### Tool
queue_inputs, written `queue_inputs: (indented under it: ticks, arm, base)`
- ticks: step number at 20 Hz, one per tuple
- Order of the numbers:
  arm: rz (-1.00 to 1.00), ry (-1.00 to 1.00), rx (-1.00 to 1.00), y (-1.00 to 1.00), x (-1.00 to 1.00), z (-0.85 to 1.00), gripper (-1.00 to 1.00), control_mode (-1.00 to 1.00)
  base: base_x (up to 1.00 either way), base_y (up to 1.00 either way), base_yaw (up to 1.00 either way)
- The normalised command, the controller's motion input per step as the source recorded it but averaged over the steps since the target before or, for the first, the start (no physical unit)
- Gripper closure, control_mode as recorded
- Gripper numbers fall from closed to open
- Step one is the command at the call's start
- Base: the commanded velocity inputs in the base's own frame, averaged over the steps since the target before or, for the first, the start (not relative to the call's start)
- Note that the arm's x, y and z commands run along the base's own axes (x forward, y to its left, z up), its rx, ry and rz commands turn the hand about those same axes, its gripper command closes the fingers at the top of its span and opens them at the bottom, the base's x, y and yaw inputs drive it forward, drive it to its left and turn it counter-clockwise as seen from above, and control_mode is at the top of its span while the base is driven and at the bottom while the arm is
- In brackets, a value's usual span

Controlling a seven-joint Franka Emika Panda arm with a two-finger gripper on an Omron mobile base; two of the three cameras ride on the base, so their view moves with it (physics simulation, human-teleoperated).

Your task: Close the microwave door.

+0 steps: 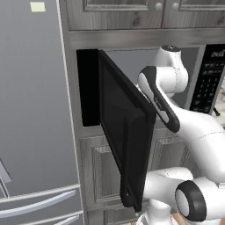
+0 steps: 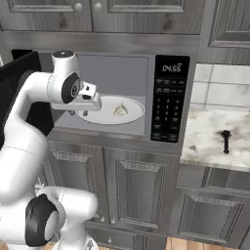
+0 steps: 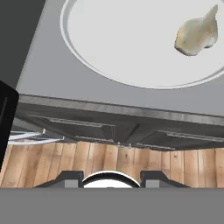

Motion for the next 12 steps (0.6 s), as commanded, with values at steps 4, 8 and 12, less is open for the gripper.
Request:
queue_inputs:
  ticks: [4,8,12]
  arm:
    - [-0.01,-0.03,0.00,0.06,-0.65,-0.19,-1.00,-1.00]
    - [-0.09,-0.34,0.00,0.02,-1.00,-0.11,-1.00,-1.00]
    - [-0.11,-0.38,0.00,0.00,-1.00,0.00,-1.00,-1.00]
  base:
    - [0.00,0.00,0.00]
    - [0.00,0.00,0.00]
    - [0.00,0.00,0.00]
